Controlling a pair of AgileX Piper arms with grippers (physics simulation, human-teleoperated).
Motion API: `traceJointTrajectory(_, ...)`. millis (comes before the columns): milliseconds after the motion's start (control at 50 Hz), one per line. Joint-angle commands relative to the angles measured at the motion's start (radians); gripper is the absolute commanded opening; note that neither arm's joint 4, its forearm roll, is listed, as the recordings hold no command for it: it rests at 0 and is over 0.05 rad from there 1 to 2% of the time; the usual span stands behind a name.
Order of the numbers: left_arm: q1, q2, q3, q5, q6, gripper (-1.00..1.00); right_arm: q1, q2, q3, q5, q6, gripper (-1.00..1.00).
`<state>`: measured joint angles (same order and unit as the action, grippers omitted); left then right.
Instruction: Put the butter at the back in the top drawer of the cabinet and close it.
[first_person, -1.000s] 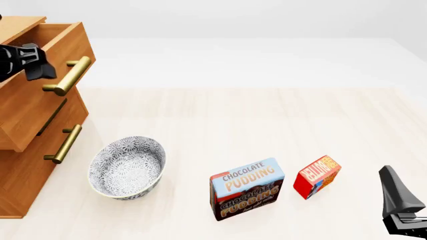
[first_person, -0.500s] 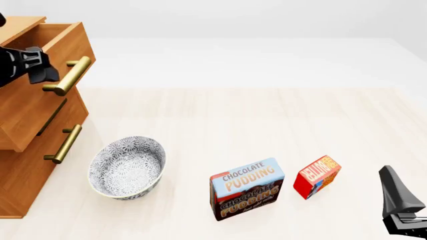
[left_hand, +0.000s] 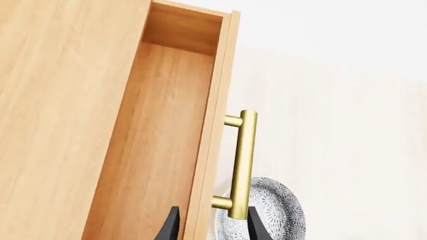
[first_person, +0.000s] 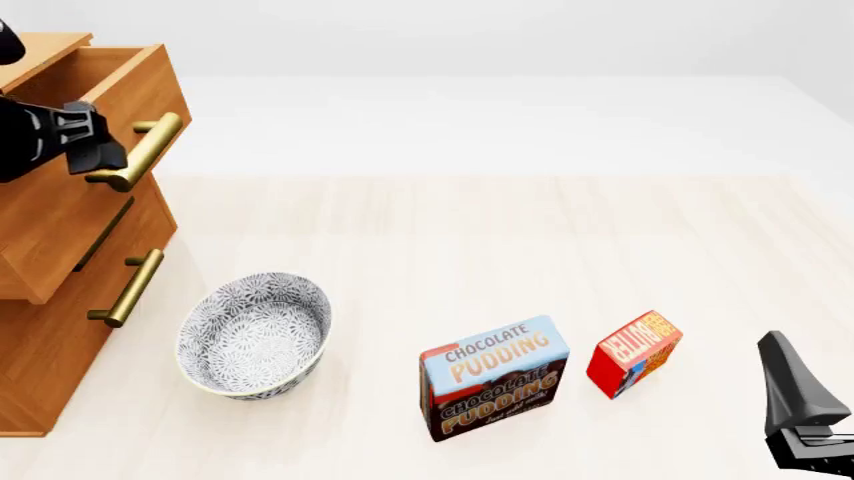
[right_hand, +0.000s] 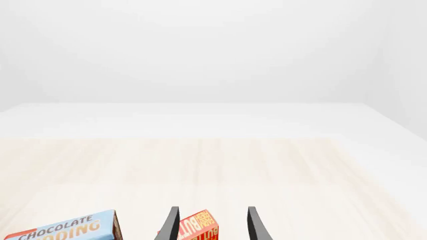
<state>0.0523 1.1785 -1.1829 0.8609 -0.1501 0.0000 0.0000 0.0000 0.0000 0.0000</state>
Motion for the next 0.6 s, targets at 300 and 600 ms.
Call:
traceJointTrajectory(300,-0.005,0.012,0.019,-0.013,0.010,1.00,0.000,0.000,0.000,0.000,0.000,1.00)
traceJointTrajectory(600,-0.021,0.023,0.026,-0.025,0.020,1.00,0.000,0.000,0.000,0.000,0.000,1.00)
